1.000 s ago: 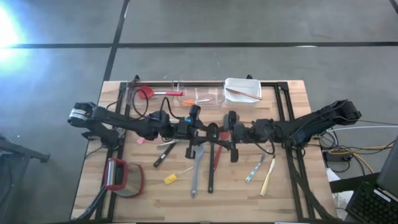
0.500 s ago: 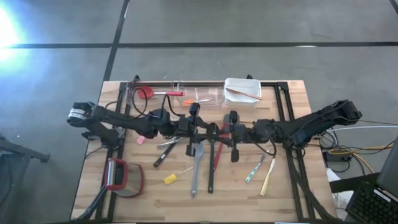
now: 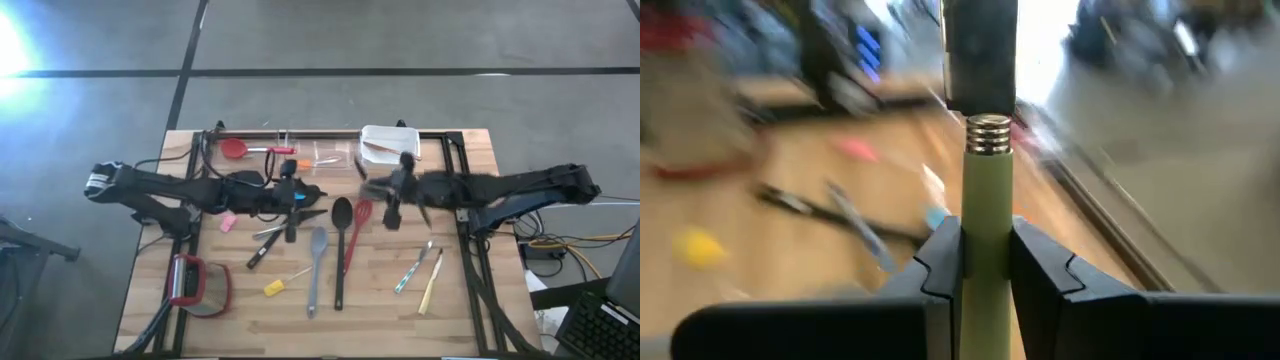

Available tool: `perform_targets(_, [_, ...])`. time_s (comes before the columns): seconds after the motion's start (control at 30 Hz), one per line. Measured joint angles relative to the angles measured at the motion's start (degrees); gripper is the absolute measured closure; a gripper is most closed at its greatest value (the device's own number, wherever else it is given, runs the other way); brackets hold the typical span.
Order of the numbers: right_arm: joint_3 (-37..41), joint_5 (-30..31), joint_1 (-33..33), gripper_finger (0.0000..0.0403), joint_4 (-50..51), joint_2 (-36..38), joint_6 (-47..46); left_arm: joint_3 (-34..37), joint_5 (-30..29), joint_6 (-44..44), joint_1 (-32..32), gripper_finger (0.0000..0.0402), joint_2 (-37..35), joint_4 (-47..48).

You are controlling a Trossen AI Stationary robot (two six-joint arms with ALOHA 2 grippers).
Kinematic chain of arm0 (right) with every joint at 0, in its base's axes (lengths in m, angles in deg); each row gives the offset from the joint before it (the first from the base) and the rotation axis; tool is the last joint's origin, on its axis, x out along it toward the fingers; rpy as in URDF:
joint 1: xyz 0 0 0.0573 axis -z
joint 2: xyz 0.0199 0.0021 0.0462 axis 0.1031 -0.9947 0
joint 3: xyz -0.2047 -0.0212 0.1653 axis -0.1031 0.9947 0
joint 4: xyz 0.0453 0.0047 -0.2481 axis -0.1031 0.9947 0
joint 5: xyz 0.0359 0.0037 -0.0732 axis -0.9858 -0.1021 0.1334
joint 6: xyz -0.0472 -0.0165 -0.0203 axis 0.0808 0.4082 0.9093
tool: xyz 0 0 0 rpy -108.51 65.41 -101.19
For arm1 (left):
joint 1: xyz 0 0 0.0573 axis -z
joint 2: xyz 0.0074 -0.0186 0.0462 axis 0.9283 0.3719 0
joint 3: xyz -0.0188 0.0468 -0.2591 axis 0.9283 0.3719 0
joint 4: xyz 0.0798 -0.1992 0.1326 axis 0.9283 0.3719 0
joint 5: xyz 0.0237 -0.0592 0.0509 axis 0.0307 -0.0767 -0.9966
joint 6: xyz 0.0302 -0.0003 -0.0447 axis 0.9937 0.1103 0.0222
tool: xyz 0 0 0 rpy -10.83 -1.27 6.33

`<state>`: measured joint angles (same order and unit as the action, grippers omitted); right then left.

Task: Pick & Place Kitchen Items
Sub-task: Put the green table knife into the white bin

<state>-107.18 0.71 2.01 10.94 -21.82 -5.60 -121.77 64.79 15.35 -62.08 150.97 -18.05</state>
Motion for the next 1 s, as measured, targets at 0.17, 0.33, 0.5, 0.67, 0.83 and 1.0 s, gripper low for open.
perform_targets(0.17, [-11.7,-0.2,11.6,0.0357,26.8,-3.3,-3.1,0.1,-5.4,0.2,0.0,0.0221,-1.7,8.3])
perform_targets(0.33, [-22.7,-7.9,25.0,0.0357,44.2,-10.2,-2.4,0.1,-10.5,0.5,0.0,0.0221,-1.5,11.3])
perform_targets(0.5, [-29.8,-11.2,34.0,0.0357,53.7,-18.3,0.7,0.1,-14.6,1.5,0.0,0.0223,-1.6,12.9])
perform_targets(0.67, [-32.9,-15.7,40.2,0.0357,59.2,-27.1,4.8,0.1,-16.2,2.9,0.0,0.0223,-1.6,14.4])
perform_targets(0.83, [-33.9,-16.4,44.9,0.0357,63.3,-35.3,8.4,0.1,-16.9,3.0,0.0,0.0223,-1.6,16.6])
perform_targets(1.0, [-35.2,-16.5,47.8,0.0357,66.0,-41.6,10.3,0.1,-19.4,4.5,0.0,0.0223,-1.7,17.3])
